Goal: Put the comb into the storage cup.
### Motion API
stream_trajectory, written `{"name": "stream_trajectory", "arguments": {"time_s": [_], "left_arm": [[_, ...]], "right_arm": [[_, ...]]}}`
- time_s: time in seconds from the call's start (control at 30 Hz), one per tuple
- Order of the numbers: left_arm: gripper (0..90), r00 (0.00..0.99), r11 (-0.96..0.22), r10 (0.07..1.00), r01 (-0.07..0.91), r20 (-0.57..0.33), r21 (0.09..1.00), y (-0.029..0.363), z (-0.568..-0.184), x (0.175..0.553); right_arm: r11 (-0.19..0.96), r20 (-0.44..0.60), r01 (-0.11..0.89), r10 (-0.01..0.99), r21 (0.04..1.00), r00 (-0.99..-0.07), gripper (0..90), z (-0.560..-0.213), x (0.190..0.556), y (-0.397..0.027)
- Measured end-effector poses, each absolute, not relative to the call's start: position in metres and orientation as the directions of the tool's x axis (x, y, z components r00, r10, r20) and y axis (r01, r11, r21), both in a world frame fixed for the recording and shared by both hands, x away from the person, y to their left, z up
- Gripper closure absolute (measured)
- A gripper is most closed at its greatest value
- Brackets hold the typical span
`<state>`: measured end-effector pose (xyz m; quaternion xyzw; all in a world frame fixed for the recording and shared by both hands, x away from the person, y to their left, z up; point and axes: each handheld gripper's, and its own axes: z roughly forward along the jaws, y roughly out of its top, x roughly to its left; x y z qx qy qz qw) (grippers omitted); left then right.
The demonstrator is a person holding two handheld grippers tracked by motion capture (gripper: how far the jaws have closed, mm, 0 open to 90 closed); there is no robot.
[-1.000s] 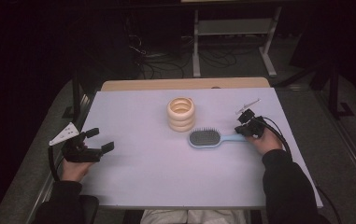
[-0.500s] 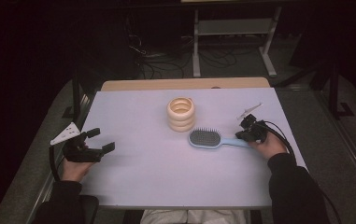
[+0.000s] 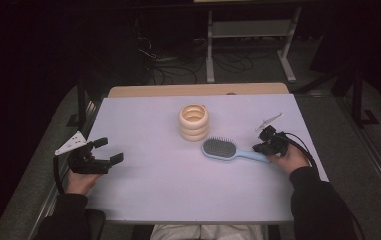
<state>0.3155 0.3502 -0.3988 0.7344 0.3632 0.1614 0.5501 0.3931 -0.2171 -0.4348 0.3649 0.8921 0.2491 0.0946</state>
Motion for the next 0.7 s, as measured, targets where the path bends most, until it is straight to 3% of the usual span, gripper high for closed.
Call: {"name": "stream_trajectory", "arguments": {"time_s": [0.7], "left_arm": [[0.0,0.685,-0.13,0.711,0.353,-0.161,0.927,0.35,-0.398,0.315]], "right_arm": [[0.645,-0.008,0.564,0.662,0.515,-0.75,88.7,-0.429,0.353,-0.216]]}}
